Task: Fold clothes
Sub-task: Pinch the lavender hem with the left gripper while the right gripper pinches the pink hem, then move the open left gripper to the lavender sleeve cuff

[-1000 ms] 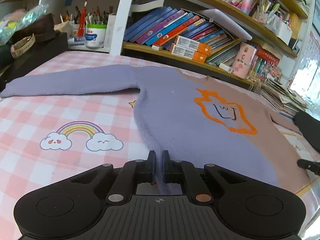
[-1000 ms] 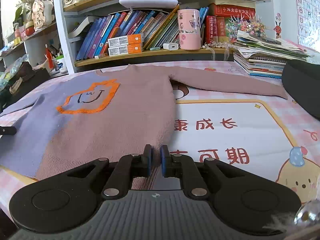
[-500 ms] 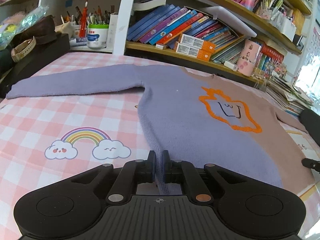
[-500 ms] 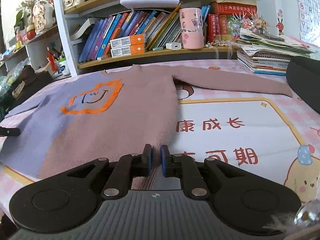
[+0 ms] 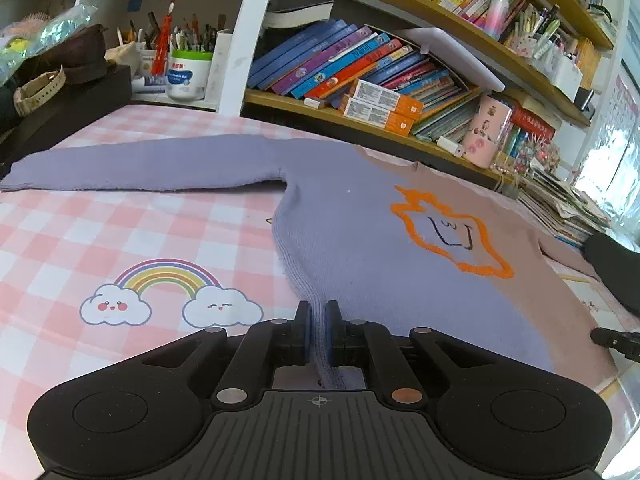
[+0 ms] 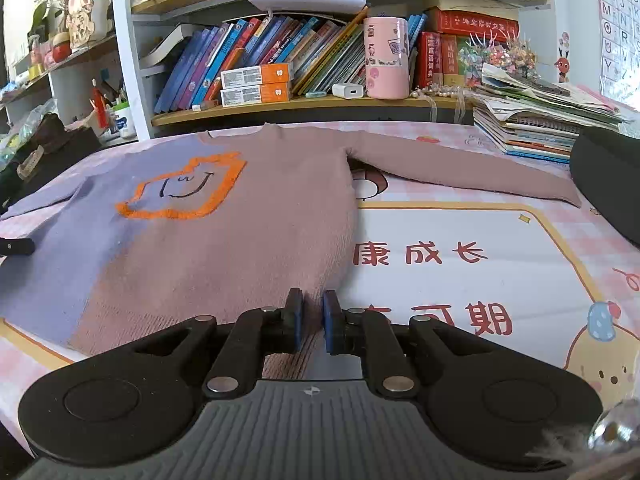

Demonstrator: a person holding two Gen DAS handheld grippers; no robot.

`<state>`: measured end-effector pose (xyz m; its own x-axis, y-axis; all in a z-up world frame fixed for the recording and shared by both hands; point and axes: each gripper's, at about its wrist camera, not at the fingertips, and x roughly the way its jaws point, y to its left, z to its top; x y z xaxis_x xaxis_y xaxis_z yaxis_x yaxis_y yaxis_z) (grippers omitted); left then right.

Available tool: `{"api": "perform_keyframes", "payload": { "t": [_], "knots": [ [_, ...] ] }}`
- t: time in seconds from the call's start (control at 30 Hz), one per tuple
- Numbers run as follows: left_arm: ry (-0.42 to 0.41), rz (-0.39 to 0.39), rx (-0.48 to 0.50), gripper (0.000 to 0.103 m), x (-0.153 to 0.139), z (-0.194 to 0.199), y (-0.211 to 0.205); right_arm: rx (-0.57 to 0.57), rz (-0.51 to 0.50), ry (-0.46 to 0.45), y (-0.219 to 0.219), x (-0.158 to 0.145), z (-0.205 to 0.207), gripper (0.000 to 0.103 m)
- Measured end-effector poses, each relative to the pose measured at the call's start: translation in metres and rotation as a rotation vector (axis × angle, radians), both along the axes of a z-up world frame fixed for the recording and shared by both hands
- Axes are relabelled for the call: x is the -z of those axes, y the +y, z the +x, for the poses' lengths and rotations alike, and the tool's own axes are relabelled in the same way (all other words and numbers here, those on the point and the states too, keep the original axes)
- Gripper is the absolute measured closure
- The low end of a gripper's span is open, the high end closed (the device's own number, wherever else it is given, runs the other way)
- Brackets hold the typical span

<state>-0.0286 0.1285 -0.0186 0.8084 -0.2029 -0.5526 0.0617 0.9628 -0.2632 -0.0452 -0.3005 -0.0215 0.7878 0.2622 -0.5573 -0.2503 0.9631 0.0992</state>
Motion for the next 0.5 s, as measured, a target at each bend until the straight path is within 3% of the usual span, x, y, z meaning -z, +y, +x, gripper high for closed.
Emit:
{"api": "perform_keyframes", "payload": {
  "t": [0.2, 0.27, 0.33, 0.5],
  "knots": [
    [-0.005, 0.018, -0.019, 0.092, 0.000, -0.004, -0.003, 0.001, 0.022, 0.003, -0.005, 0.001, 0.000, 0.090],
    [-0.018, 0.018, -0.029, 0.085, 0.000, -0.010, -0.002, 0.011, -0.001, -0.001, -0.004, 0.000, 0.000, 0.080],
    [-0.038, 0.031, -0.035, 0.063, -0.003, -0.016, -0.001, 0.029, -0.042, -0.011, -0.002, -0.002, -0.001, 0.072],
    [-0.112, 0.052, -0.054, 0.043, -0.022, -0.032, 0.005, 0.032, -0.049, -0.066, 0.002, -0.015, -0.006, 0.062]
  ]
}}
